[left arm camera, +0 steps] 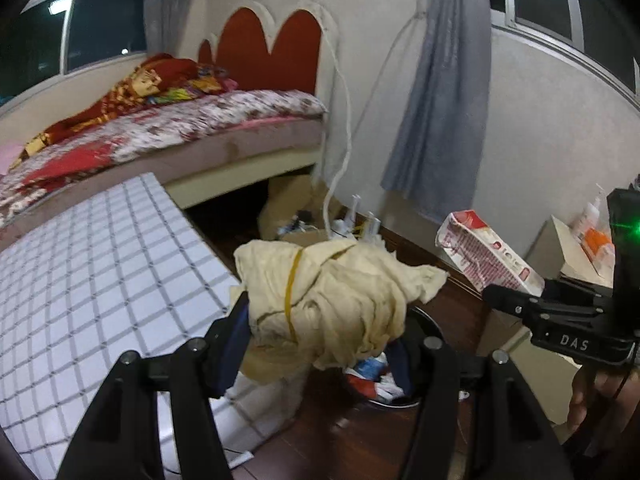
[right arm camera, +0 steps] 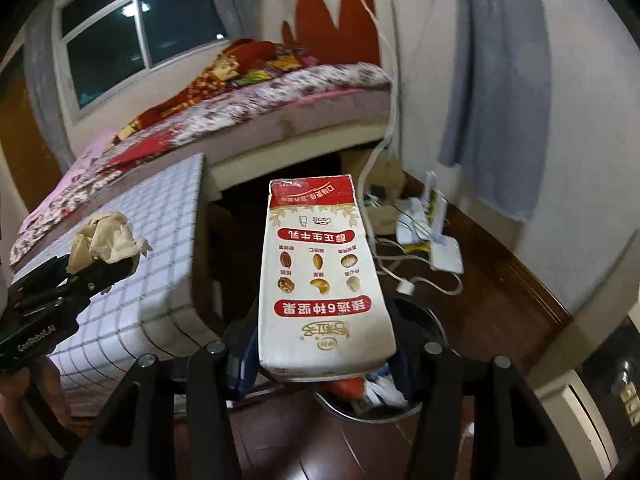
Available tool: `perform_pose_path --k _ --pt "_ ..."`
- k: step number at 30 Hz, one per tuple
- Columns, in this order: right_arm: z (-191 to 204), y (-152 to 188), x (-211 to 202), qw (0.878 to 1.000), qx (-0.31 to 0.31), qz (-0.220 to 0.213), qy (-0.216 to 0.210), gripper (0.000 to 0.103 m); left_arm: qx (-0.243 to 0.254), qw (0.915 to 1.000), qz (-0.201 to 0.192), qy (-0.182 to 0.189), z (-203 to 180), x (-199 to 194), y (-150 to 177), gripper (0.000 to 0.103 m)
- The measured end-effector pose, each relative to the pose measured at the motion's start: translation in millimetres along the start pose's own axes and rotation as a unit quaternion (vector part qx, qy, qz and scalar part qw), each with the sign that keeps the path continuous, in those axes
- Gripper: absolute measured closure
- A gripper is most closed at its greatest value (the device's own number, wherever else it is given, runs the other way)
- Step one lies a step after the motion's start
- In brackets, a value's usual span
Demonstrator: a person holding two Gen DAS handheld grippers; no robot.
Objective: Collect trash
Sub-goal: 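Lift and carry the cloth and milk box from the table over the bin, then open both tools to drop the cloth and milk box into the bin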
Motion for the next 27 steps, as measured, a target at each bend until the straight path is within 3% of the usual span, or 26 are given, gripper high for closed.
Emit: perform_pose_path --k 16,27 --pt "-94 40 31 0.996 0.008 0.089 0.011 0.048 0.042 0.9953 0.076 0.044 -95 62 29 0.042" --pt "-123 50 84 0.990 0.008 0.139 0.002 0.048 0.055 0.9887 0.131 0.047 -114 120 55 0.042"
Point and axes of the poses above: each gripper's, at about its wrist camera, not at the fingertips, and x roughly the way its jaws point, z to its left, y to its underside, the point moved 3 cm from there along x, roughly the way its jaws point, and after that the axes turned 14 degrees about -y, right-handed, at the moved point
